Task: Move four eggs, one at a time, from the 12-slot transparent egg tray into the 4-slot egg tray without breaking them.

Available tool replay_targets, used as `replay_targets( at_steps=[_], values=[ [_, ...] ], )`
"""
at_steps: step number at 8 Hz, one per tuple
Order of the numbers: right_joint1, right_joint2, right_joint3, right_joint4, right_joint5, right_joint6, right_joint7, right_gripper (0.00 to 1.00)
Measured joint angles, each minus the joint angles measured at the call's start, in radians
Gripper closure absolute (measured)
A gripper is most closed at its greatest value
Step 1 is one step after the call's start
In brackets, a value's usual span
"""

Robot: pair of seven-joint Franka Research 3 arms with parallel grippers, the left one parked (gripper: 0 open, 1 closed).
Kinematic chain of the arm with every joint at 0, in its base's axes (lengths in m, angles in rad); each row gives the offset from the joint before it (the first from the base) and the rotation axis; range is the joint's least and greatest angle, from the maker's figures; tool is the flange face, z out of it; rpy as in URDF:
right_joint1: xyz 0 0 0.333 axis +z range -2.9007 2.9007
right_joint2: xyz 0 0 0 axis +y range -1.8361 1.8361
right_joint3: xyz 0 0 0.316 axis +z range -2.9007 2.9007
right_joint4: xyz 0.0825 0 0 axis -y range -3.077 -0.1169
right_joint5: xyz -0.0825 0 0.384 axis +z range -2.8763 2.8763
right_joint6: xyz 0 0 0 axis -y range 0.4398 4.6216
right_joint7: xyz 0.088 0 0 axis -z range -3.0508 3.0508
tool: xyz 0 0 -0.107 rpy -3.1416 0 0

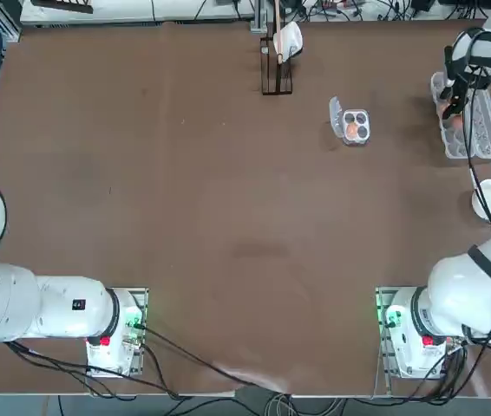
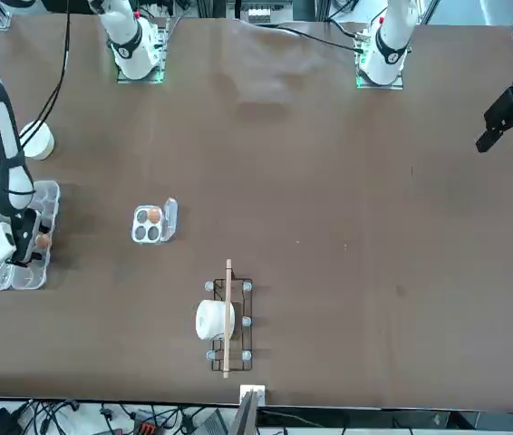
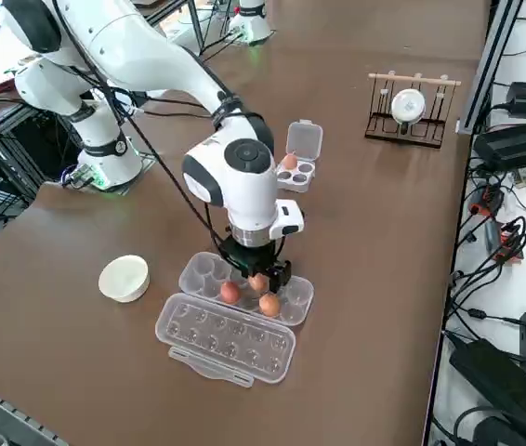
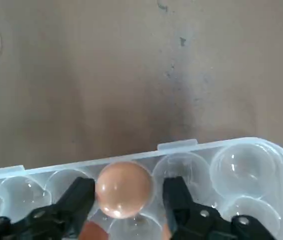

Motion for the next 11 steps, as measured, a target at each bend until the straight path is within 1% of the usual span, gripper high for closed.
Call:
replay_targets(
  at_steps=[1,2,4,6,8,11],
  values=[
    [-0.001,0.000,0.001,-0.002,0.000,-0.001,-0.003,0.25],
    [-0.002,-0.007,0.007,-0.001,0.001,-0.014,-0.008,0.36],
    [-0.007,-0.009,0.010,-0.002,0.002,-0.014,-0.009,0.43],
    [-0.013,-0.012,0.011,0.000,0.004,-0.027,-0.009,0.43],
    [-0.022,-0.041,0.013,0.017,0.006,-0.091,-0.004,0.43],
    [-0.021,-0.161,0.018,0.030,0.011,-0.247,0.078,0.43]
  ],
)
